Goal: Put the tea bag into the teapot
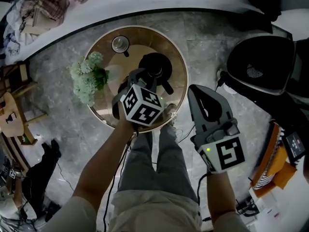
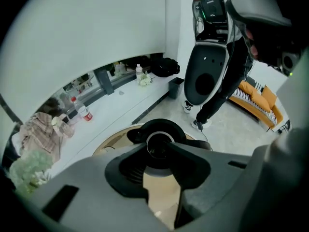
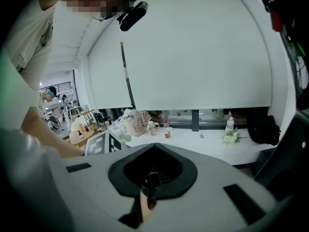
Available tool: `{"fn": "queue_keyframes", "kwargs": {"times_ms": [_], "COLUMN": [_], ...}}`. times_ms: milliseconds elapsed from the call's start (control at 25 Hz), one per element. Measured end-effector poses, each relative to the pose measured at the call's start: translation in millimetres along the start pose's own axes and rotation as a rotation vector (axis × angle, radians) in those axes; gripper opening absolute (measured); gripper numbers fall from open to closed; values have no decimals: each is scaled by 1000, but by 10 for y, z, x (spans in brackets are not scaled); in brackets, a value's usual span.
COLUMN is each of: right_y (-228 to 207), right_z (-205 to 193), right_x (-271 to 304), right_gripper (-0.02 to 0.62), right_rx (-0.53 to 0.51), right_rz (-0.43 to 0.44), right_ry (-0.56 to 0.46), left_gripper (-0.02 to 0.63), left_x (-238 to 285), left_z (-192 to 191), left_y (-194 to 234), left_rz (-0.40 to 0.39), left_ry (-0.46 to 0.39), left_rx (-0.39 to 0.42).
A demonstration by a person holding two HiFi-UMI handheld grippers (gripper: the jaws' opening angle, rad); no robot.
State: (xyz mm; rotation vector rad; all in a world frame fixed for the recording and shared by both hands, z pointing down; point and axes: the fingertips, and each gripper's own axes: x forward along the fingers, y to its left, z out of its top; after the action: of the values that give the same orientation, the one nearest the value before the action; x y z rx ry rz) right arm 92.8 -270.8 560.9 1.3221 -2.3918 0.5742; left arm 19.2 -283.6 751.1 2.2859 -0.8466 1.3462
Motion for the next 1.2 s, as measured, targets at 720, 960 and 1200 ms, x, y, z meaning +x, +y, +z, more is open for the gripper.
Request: {"fn": "queue_keyframes", "kwargs": {"times_ms": [720,960,1200], "right_y": [374,607,768], "right_z": [1219,1688,2131], "right_x": [-534,-816,-1134], "right_gripper": [6,6,6], "right_rx": [-129,-192,-215], "right_rz": [-17,-27,-44], "right_ry": [-162,-236,-295], "left_gripper": [37,22,17], "left_x": [-1839,-2683,-3499], "left_z": [978,1205,1434], "left_y": [377,464,471], "left_rz": [110,174,229], "left_ry": [-384,-482,-604], "left_rx": [-110,-109,-94]}}
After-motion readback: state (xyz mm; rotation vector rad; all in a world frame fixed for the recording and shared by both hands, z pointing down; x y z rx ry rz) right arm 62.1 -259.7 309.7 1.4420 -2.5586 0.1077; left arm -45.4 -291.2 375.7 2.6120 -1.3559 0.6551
